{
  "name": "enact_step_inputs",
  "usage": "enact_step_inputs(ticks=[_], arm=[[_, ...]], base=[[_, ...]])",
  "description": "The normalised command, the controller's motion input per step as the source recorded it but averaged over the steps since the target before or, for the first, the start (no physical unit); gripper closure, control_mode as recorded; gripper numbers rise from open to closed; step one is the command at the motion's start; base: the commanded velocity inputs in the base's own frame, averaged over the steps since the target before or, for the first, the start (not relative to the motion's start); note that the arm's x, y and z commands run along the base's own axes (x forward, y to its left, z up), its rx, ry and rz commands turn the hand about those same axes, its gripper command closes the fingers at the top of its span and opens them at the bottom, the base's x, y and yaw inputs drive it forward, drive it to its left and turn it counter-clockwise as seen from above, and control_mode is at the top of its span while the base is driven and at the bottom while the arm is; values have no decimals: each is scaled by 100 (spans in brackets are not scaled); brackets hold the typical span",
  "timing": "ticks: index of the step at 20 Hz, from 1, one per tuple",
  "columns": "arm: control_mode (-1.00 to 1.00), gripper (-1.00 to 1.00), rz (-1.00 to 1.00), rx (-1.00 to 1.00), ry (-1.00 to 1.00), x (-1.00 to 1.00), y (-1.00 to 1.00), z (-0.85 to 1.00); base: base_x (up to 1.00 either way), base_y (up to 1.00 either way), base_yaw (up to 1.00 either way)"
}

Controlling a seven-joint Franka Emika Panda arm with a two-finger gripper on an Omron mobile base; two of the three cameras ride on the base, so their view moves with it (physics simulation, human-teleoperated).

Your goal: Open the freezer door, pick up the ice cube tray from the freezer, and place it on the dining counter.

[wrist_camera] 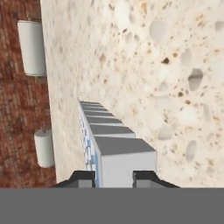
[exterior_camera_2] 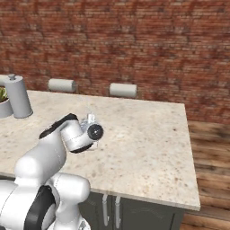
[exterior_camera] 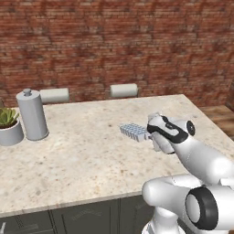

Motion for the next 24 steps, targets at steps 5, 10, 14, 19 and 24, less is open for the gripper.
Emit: enact_step_inputs(ticks=[5,10,14,19,24], arm=[[-100,100,0,0,0,34,0,-37],[-100,100,0,0,0,29,0,-23],[-100,100,0,0,2,20,0,-5],[-100,-100,0,0,2,9,0,4],[-100,-100,0,0,2,0,0,14]], base=[[0,0,0],[0,0,0],[0,0,0],[0,0,0],[0,0,0]])
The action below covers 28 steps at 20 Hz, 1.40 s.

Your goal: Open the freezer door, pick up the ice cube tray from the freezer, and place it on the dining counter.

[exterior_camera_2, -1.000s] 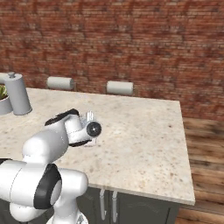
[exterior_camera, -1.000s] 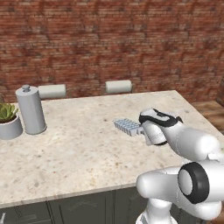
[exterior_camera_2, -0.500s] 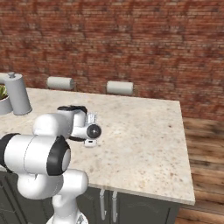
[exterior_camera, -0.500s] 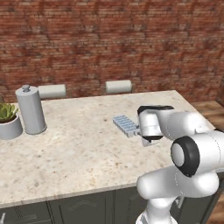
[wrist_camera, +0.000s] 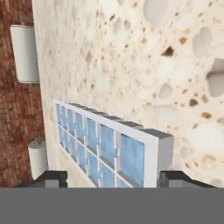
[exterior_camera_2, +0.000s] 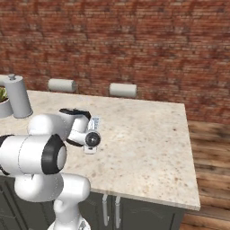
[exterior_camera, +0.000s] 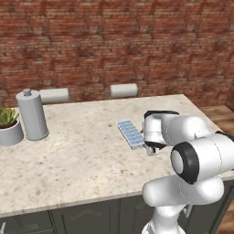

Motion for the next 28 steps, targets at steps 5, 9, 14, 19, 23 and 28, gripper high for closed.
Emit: enact_step_inputs(ticks=[5,9,14,19,23,28], arm=[[-100,-100,0,0,1,0,0,34],[-100,-100,0,0,6,0,-3,59],[-100,-100,0,0,17,-3,-9,75],[-100,-100,0,0,24,-7,-18,83],[-100,-100,0,0,30,-6,-18,90],[-100,-100,0,0,31,-10,-18,98]], base=[[0,0,0],[0,0,0],[0,0,0],[0,0,0],[0,0,0],[0,0,0]])
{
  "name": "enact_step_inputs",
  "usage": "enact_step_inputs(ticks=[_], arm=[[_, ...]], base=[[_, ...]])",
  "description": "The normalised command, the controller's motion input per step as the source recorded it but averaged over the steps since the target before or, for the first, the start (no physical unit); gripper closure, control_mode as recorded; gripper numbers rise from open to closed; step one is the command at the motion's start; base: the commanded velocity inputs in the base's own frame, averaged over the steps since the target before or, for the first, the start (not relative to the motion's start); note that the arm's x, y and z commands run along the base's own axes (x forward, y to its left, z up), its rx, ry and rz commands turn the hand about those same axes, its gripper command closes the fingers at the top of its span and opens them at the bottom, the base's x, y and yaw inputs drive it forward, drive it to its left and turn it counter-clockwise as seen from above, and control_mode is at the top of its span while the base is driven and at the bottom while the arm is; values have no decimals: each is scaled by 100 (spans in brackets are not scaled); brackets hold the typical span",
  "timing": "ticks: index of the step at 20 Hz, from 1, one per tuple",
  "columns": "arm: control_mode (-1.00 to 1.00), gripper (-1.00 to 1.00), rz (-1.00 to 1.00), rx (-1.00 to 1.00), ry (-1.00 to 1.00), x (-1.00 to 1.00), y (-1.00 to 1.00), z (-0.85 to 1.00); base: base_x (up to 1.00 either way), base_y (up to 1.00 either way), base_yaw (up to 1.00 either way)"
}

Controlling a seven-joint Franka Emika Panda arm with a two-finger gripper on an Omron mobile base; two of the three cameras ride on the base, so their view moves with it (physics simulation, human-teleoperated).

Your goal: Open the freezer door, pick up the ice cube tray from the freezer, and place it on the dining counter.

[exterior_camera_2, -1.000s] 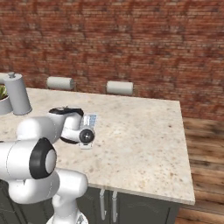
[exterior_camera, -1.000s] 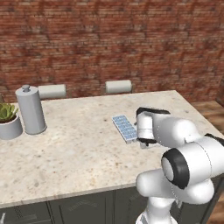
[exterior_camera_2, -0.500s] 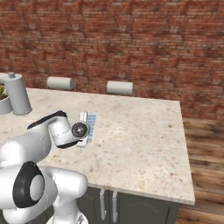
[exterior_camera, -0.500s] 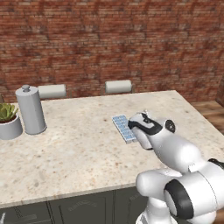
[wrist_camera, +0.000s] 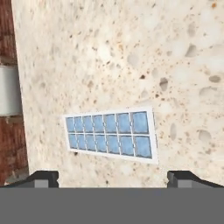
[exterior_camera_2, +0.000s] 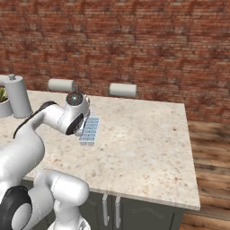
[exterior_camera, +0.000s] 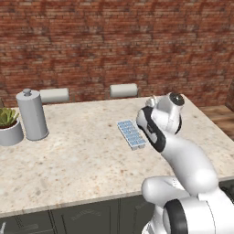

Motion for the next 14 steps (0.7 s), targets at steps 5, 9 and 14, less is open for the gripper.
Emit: enact_step_inputs(ticks=[5,9,14], arm=[[-100,-100,0,0,28,-42,-16,85],[-100,-100,0,0,20,-82,-1,65],[-100,-100,1,-1,8,-100,1,23]], base=[[0,0,0],[0,0,0],[0,0,0]])
